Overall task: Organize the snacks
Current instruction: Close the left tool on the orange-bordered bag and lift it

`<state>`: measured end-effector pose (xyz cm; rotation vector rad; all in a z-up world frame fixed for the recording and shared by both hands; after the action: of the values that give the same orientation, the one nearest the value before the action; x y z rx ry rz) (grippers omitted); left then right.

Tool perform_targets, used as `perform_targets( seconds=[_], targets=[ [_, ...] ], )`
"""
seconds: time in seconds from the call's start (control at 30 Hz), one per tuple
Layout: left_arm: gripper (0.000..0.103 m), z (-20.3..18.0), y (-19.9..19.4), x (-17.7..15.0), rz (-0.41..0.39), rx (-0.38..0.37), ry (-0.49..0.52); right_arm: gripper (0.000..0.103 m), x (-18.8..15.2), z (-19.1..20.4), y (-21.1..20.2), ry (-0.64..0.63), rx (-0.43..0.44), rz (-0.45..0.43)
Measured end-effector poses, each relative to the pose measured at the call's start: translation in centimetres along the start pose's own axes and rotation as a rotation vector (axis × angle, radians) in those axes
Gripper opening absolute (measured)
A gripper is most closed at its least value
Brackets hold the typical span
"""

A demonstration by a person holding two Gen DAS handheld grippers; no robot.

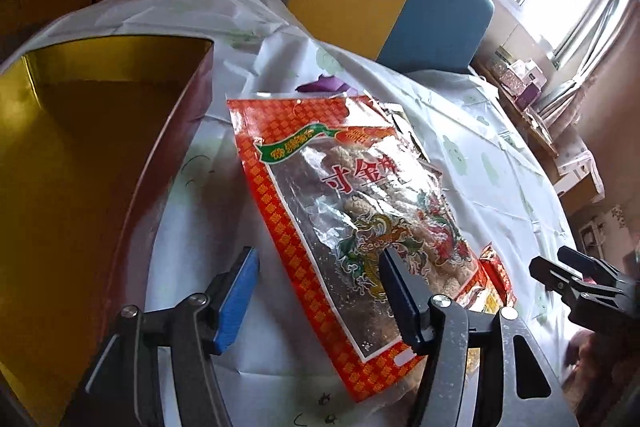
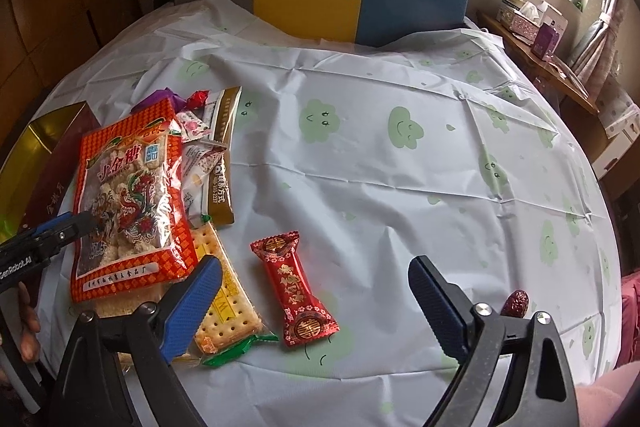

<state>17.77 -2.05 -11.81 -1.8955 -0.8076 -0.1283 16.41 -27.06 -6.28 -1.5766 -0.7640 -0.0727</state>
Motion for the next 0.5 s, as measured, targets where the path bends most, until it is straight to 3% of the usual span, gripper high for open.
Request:
perform_targets(
  seconds=[0.07, 0.3, 0.33, 0.4, 0.43, 0.47, 0.5],
  targets=[
    [0.072, -0.3, 0.4, 0.1, 0.011, -0.001, 0.003, 0.096, -0.1, 0.0, 0.0, 0.001, 0.003, 0.004],
    [0.07, 0.0, 1.8, 0.2, 0.003, -0.007, -0.035, 0.096, 0.0, 0.1, -0.3, -0.005, 0.007, -0.005],
    [0.066, -0.2, 1.8, 0.2, 0.002, -0.011, -0.03, 0.096, 0.0, 0.1, -0.3, -0.005, 0.005, -0.005],
    [0.03, -0.9, 1.7, 0.2, 0.006, -0.02, -0.01, 0.095, 0.1, 0.1, -0.2, -0.004, 0.004, -0.005],
    [0.023, -1.1, 1.6, 0.5, -0.005, -0.006, 0.005, 0.092, 0.1, 0.1, -0.2, -0.007, 0.005, -0.005],
    [0.007, -1.5, 1.4, 0.7, -0.011, -0.022, 0.015, 0.091, 0.2, 0.2, -0.2, -0.013, 0.004, -0.004],
    [0.003, -1.8, 1.2, 0.9, -0.004, -0.034, 0.015, 0.088, 0.1, 0.2, -0.1, -0.018, 0.006, 0.0]
  ],
)
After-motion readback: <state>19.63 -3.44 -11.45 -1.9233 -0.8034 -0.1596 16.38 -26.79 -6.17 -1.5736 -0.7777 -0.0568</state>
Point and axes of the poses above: each gripper's, at about its wrist camera, not at the fingertips, and y roughly the way its jaws point, z to its left, x to its top, the point moved 7 cm from there along y, roughly the way its jaws point, and after that the axes turned 15 degrees about -y, right-handed, at the moved point
